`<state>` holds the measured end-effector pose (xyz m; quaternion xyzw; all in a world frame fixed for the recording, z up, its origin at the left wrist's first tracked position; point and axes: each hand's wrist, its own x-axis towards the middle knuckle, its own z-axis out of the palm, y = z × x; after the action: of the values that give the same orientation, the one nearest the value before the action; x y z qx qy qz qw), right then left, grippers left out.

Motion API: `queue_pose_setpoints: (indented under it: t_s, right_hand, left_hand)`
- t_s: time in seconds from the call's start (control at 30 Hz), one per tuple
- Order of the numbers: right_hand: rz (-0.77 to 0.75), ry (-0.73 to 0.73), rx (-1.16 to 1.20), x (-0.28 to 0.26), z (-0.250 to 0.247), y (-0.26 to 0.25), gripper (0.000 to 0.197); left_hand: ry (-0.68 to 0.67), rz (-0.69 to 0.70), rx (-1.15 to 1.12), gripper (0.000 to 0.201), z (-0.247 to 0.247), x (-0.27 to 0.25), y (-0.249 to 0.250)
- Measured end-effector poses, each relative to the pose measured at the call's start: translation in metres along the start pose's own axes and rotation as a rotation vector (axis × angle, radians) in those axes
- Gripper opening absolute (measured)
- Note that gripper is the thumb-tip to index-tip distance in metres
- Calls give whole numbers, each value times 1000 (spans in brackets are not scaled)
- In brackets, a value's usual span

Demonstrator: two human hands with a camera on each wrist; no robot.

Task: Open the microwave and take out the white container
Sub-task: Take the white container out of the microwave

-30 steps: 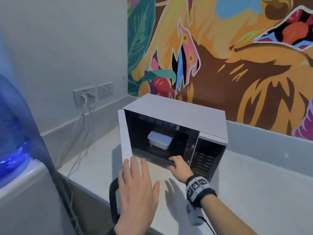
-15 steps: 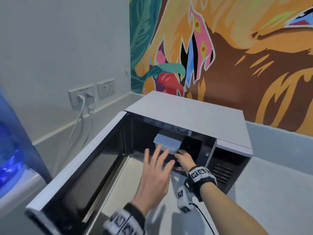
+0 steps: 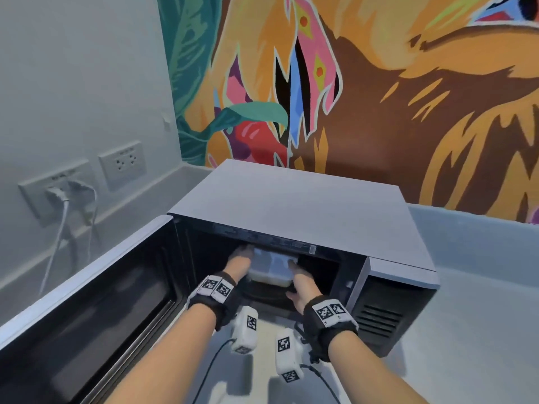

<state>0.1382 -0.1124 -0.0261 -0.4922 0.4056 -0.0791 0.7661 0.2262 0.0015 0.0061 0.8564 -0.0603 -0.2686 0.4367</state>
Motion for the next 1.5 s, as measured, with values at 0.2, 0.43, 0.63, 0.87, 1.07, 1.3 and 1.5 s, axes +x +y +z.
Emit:
queue_pose_setpoints:
  t_s: [0.2, 0.43, 0.63, 0.87, 1.07, 1.3, 1.5]
  right_hand:
    - [-28, 123, -9, -7, -1, 11, 49]
    - [-64, 109, 100, -40, -16, 30, 31]
    - [-79, -104, 110, -96, -49, 63, 43]
    - [-56, -265, -87, -157, -138, 122, 64]
    - [-134, -214, -175, -223, -242, 161, 69]
    - [-145, -11, 86, -253, -359, 160, 76]
    - [-120, 217, 112, -227, -420, 127, 52]
  left_hand:
    - [176, 67, -56, 39, 18, -2, -20]
    - [151, 65, -309, 38, 25, -31, -48]
    - [-108, 40, -639, 45, 17, -104, -90]
    - [-386, -16, -388, 116, 32, -198, -128]
    - [-490, 105, -224, 111, 112, -269, -139]
    - [-630, 110, -411, 104, 246, -302, -96]
    - [-581, 158, -306, 82, 333, -285, -47]
